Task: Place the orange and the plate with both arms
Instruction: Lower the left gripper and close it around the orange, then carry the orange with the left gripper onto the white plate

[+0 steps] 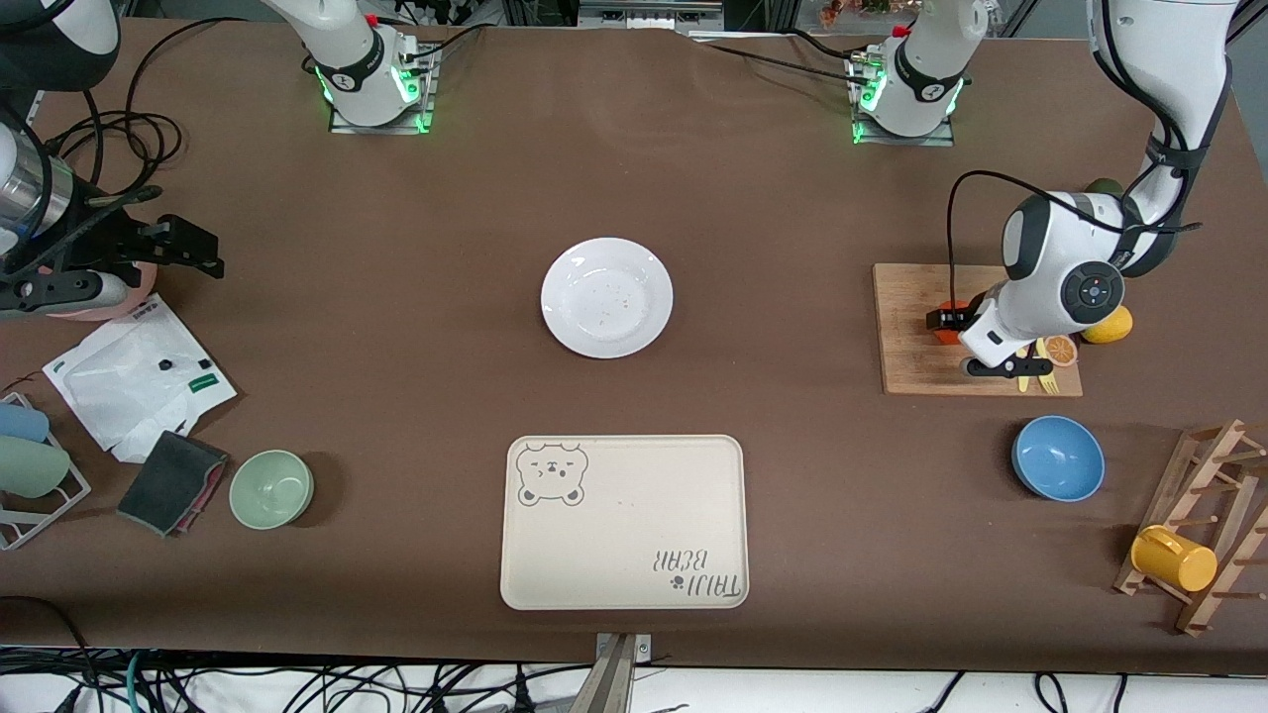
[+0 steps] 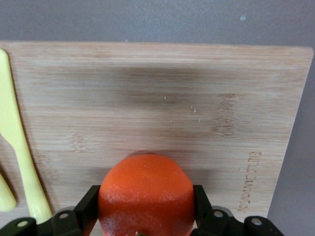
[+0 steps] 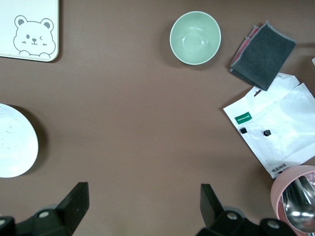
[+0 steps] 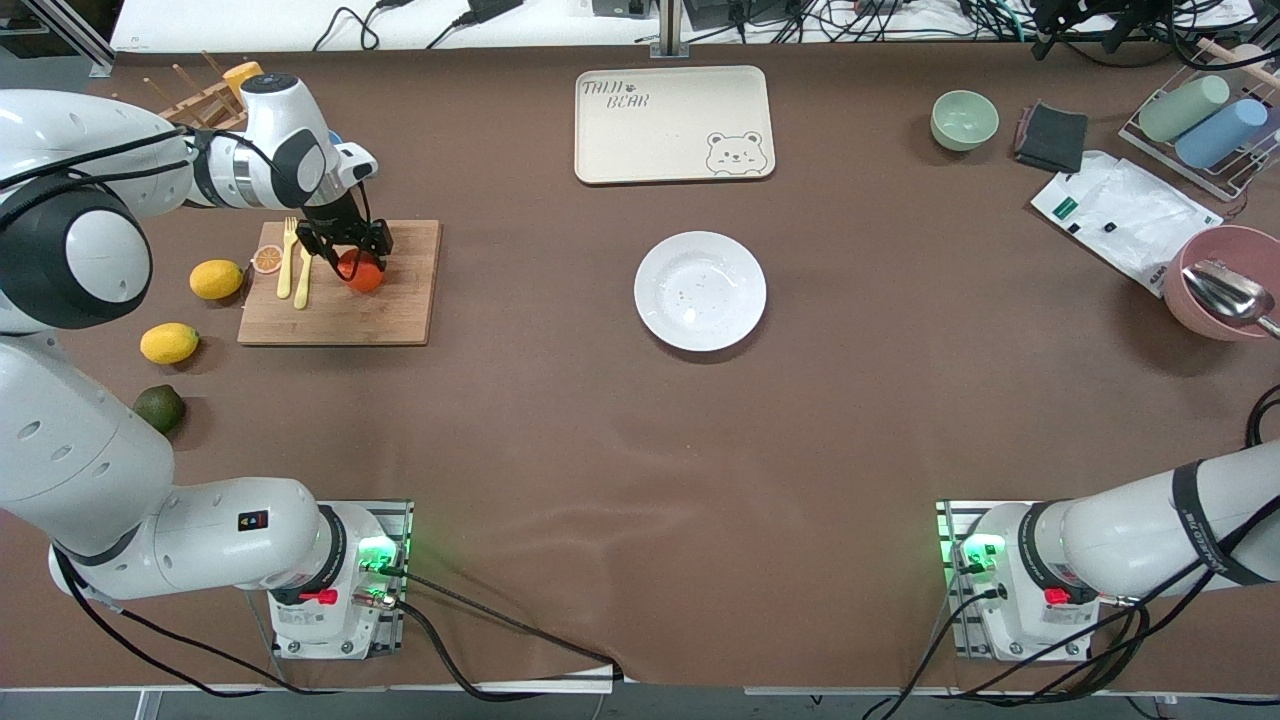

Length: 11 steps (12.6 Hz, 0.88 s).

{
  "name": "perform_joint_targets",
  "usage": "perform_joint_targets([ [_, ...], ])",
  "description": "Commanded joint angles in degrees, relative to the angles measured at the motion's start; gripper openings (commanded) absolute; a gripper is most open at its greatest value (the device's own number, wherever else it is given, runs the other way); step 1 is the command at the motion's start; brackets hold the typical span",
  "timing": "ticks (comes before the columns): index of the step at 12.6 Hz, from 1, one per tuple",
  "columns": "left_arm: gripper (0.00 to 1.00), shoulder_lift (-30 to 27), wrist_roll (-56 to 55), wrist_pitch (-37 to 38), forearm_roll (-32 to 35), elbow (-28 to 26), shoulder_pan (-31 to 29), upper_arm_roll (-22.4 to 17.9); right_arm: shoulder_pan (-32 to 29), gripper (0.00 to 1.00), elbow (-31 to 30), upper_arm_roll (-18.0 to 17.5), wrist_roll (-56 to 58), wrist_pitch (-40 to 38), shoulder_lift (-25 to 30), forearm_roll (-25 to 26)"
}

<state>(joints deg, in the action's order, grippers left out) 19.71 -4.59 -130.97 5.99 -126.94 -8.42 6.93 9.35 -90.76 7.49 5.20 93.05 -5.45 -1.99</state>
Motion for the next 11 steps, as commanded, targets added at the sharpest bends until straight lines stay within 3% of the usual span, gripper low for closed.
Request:
perform_joint_targets([
  [1,0.13,-0.9,0.11,0.53,0.6,0.37,0.07,0.36,0.14,1.0,-0.47,-0.11,-0.46,-0.15,0.53,0.05],
  [3,0.11,-2.04,-0.33,7.09,0.52,4.57,0.86,1.75,0.14,1.0,-0.47,-0.11,-0.46,-0.15,0.44,0.05],
  [6,0.12,-1.7,-6.8,20.18,-0.62,15.29,1.48,7.45,0.06,1.0,-0.47,-0.02,-0.46,-0.15,0.45,0.05],
  [8,0.12,-1.26,-15.14,21.98,-5.26,18.21,2.35,11.51,0.14,1.0,-0.47,-0.02,-0.46,-0.15,0.44,0.05],
  [11,0.15,2.08,-27.62,21.63,-12.91,22.42,8.04,13.19,0.14,1.0,-0.47,-0.02,-0.37,-0.15,0.44,0.05],
])
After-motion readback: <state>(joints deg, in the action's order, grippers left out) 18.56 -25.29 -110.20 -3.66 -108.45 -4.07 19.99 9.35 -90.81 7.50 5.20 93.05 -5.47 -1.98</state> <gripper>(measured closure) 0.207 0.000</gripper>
